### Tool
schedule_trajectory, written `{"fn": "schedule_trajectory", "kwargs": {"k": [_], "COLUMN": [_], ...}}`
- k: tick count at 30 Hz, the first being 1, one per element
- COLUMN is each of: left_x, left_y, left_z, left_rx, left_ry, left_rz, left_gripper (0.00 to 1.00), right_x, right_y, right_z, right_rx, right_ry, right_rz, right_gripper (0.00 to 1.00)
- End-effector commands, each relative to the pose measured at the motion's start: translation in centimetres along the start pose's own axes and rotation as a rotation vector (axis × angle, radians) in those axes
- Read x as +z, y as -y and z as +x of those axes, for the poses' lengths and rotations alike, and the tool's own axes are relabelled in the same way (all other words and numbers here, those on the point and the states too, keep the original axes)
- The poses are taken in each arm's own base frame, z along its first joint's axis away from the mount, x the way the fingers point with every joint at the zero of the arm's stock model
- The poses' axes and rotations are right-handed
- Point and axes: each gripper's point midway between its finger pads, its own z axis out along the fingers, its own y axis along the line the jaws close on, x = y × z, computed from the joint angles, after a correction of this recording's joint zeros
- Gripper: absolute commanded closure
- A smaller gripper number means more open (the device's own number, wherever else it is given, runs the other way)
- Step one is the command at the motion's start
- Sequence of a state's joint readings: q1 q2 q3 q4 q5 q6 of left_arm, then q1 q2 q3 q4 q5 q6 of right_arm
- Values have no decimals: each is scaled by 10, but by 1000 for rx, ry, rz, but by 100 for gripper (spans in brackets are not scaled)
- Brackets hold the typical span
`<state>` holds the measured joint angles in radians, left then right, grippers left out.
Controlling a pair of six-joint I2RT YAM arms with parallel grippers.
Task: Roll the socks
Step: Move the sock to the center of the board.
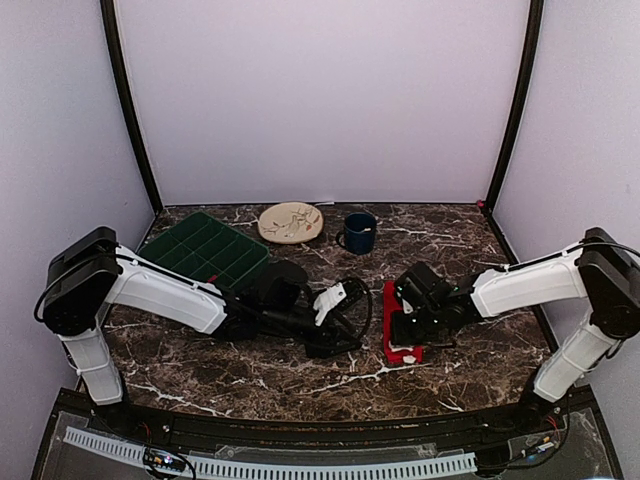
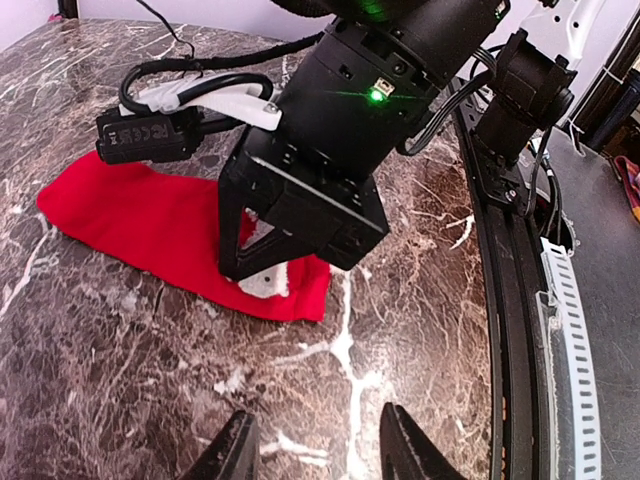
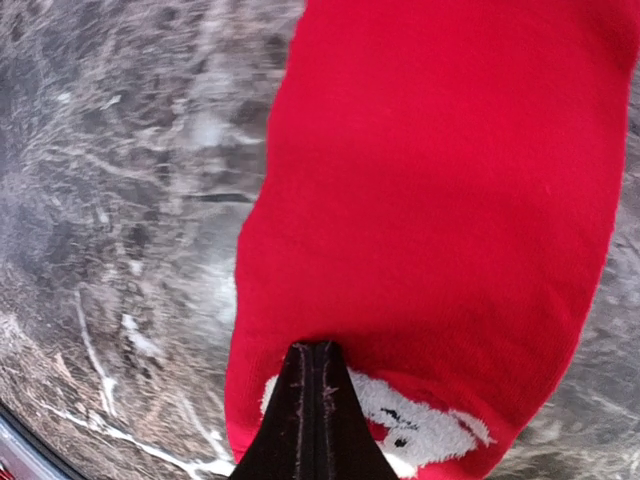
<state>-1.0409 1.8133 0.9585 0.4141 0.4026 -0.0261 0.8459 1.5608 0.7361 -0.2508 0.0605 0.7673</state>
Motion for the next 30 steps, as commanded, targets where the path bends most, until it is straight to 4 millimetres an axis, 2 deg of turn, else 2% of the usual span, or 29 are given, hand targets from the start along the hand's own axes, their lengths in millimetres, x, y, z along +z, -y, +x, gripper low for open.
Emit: {"fn": "schedule_trajectory", "kwargs": {"k": [1,14,21,22,25,30], "left_x": [-25,-53,-67,-69,-75,-86], "left_y": [6,3,-3,-4,-7,-8], "left_z": [-32,-14,-3,-1,2,5], "left_rx": [31,26,5,2,-3,-9], "left_ry": [112,114,112,111,114,127], "left_rz": [-34,-117,-183,-192,-218,-251], "left_gripper": [57,57,57,57,57,57], "right_x": [12,31,48,47,47,43], "right_y": [-19,-104,-147,-158,-169,-175], "right_z": [13,8,18,13,14,20], "right_rx": [-8,-100,-201,-213,-238,-262], "right_ry": [-58,-99,-161,-155,-163,-182], "right_rz": [-25,-160,-242,-265,-291,-333], "right_gripper": [100,100,100,100,100,100]}}
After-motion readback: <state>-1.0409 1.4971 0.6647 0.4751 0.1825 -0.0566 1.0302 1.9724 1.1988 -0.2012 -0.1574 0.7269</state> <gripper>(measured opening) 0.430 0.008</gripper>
